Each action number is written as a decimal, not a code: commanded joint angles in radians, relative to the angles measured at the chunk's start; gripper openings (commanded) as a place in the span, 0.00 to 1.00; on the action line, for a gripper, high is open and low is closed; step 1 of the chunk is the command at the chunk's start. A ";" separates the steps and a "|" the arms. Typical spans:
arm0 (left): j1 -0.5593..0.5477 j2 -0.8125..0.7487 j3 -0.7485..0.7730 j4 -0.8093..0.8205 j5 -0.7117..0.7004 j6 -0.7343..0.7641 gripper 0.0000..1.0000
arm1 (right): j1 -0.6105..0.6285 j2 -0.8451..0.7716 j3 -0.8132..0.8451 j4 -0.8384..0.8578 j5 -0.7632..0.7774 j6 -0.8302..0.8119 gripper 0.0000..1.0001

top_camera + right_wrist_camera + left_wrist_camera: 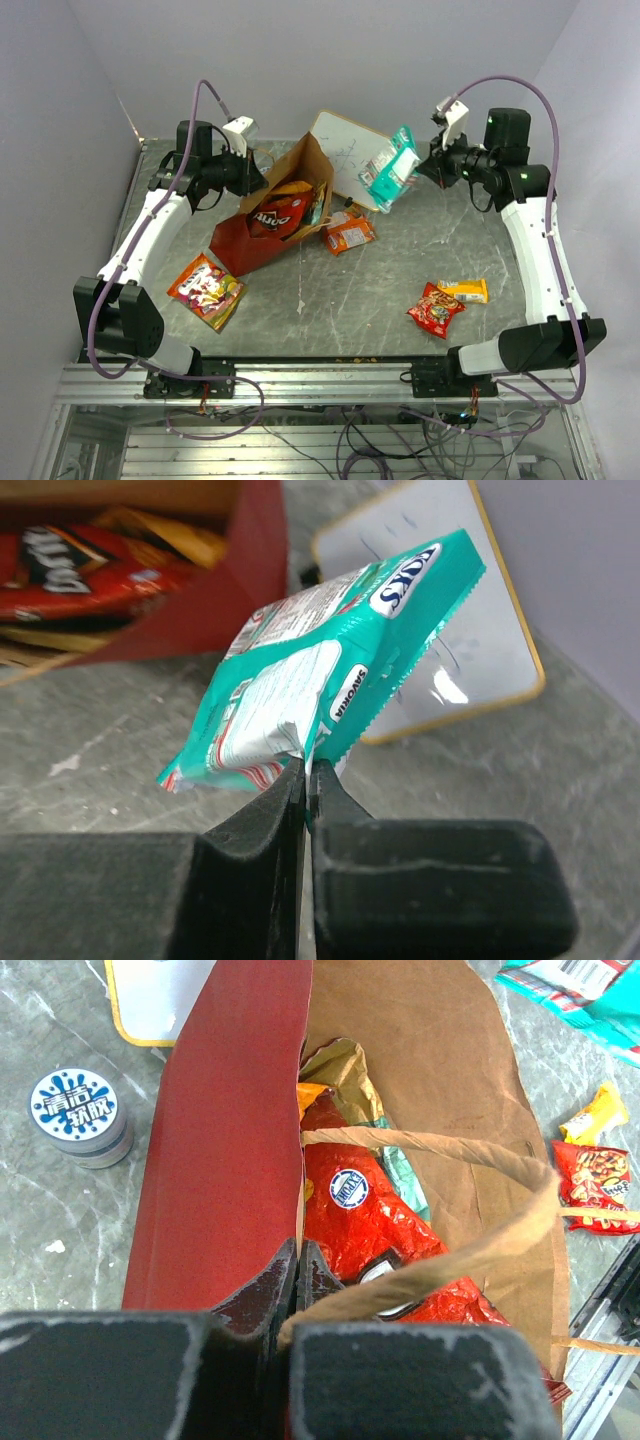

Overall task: Place the snacks into the paper bag
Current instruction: Place the snack in the paper bag.

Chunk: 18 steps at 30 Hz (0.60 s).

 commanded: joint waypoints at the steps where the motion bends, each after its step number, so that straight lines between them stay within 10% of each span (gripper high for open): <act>1: -0.009 -0.031 0.004 0.029 -0.033 0.033 0.07 | 0.070 0.006 0.060 0.112 -0.127 0.054 0.00; 18: -0.014 -0.065 -0.004 0.046 0.001 0.032 0.07 | 0.291 0.156 0.217 0.183 -0.041 0.218 0.00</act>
